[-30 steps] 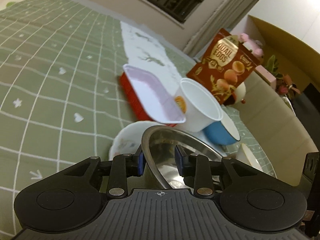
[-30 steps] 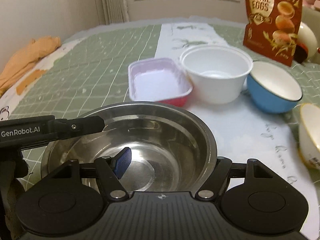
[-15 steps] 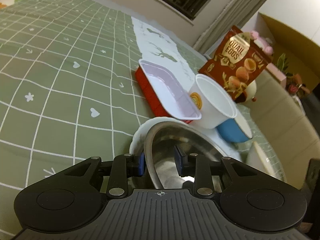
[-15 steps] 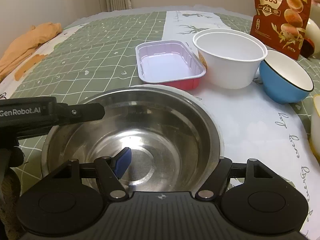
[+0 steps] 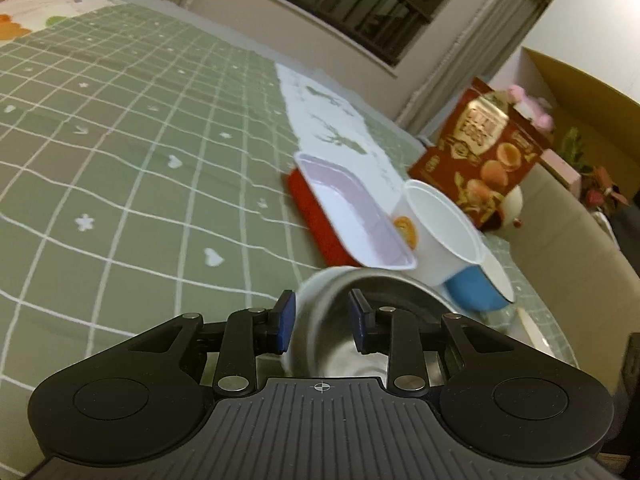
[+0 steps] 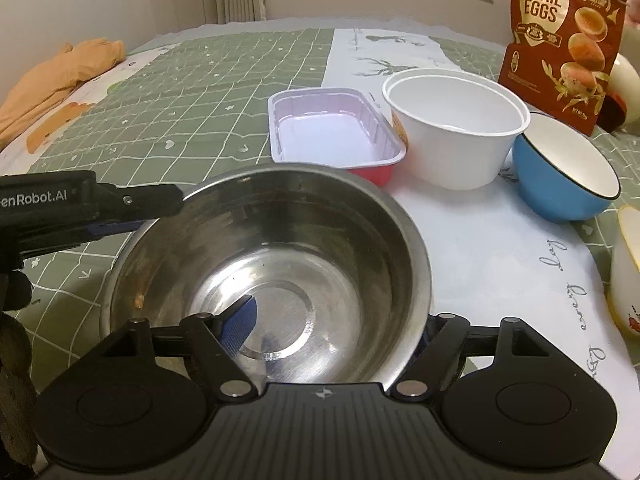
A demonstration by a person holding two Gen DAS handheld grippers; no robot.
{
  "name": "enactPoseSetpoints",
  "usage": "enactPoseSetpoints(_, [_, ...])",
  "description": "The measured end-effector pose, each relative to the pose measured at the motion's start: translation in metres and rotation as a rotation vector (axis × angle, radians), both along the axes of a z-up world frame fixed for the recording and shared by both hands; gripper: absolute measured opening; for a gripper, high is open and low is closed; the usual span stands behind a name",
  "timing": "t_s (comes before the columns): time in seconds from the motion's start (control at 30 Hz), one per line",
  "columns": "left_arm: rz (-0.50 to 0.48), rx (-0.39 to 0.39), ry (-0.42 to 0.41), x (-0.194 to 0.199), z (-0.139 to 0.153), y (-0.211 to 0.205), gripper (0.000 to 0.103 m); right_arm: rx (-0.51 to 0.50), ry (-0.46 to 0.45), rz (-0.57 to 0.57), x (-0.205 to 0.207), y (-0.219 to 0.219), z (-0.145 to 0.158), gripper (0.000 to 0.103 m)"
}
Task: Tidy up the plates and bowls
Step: 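Lower the steel bowl onto the floral white plate and open both tools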
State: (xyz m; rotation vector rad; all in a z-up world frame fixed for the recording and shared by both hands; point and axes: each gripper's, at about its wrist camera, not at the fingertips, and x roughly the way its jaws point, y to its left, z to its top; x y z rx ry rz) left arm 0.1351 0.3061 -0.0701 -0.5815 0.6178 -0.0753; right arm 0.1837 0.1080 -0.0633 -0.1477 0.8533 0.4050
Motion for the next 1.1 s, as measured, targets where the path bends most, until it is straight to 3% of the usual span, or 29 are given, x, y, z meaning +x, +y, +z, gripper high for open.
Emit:
enactPoseSetpoints(0.13, [0.009, -0.024, 0.014, 0.002, -0.006, 0.008, 0.033, -0.011, -0.021, 0.009, -0.002, -0.001, 0.001, 0.077])
enactPoseSetpoints(0.3, [-0.011, -0.058, 0.003, 0.002, -0.007, 0.009, 0.033, -0.033, -0.123, 0.002, -0.009, -0.007, 0.013, 0.082])
enactPoseSetpoints(0.4, [-0.014, -0.050, 0.011, 0.004, -0.007, 0.006, 0.034, -0.011, -0.127, -0.023, -0.004, -0.015, 0.019, 0.082])
enactPoseSetpoints(0.53, [-0.033, -0.006, 0.010, 0.003, -0.006, 0.002, 0.034, 0.015, -0.064, -0.070, 0.008, -0.026, 0.013, 0.083])
enactPoseSetpoints(0.73, [-0.085, 0.059, 0.062, 0.006, -0.014, -0.011, 0.035, 0.107, 0.119, -0.090, 0.023, -0.037, -0.013, 0.083])
enactPoseSetpoints(1.1, [-0.045, -0.049, 0.082, 0.024, -0.018, -0.005, 0.037, 0.216, 0.160, -0.014, 0.027, -0.040, -0.015, 0.084])
